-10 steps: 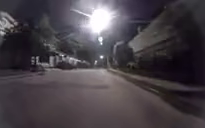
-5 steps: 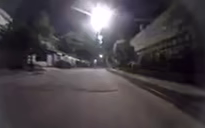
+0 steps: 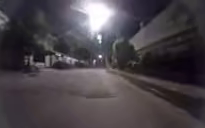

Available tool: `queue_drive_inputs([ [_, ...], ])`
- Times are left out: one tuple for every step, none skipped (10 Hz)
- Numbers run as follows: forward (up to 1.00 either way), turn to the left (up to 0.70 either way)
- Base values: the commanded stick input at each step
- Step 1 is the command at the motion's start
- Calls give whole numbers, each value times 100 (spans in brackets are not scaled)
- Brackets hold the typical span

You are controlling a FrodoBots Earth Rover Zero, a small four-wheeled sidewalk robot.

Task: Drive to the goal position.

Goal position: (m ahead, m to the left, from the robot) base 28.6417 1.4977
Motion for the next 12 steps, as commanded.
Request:
queue_drive_inputs([
  [70,-35],
  [70,0],
  [70,0],
  [70,0],
  [70,0],
  [70,0],
  [70,0],
  [70,0],
  [70,0],
  [70,0],
  [70,0],
  [70,0],
])
